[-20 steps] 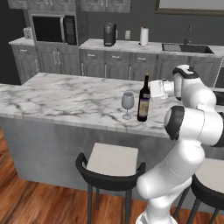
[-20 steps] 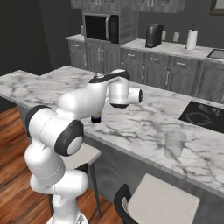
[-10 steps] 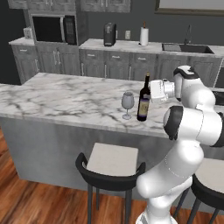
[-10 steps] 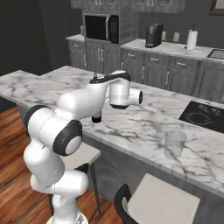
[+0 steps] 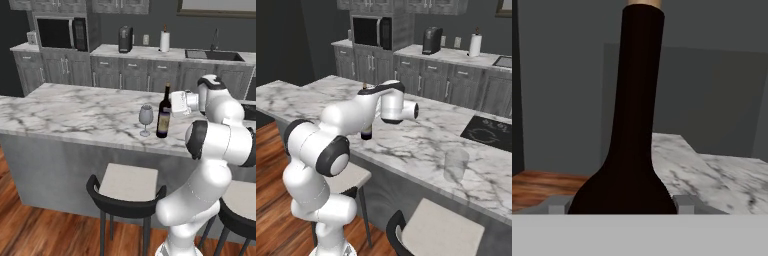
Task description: There is a wine glass and glass cup on the dining counter. Place the wine bottle next to the wine glass and the juice bottle next to the glass cup.
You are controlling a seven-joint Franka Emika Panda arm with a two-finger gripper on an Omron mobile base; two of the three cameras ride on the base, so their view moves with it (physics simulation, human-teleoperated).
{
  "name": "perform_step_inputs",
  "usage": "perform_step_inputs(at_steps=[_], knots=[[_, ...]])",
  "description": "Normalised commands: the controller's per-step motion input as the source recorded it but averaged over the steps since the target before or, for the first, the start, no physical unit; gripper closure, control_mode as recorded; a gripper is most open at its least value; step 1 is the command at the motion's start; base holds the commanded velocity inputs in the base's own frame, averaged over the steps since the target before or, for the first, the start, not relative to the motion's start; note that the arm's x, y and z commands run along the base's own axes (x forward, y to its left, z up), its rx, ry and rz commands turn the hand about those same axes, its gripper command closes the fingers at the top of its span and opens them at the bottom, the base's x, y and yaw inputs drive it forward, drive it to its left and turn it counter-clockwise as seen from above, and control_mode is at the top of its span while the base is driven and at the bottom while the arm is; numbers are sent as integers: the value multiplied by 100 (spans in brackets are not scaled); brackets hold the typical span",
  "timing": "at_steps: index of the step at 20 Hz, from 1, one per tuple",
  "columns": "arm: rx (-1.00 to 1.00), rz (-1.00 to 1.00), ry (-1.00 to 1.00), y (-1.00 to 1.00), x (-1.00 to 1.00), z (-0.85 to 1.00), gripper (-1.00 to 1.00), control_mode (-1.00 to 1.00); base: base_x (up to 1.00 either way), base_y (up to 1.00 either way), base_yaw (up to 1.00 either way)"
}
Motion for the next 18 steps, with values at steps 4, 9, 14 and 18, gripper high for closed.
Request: perform_step_inputs(at_steps=[4,9,14,18], knots=[[0,0,-2,0,14,-7,100,-100,0,0,0],[0,0,-2,0,13,-8,100,-100,0,0,0],[0,0,-3,0,1,-27,100,-100,0,0,0],[0,0,0,0,-1,-39,100,-100,0,0,0]])
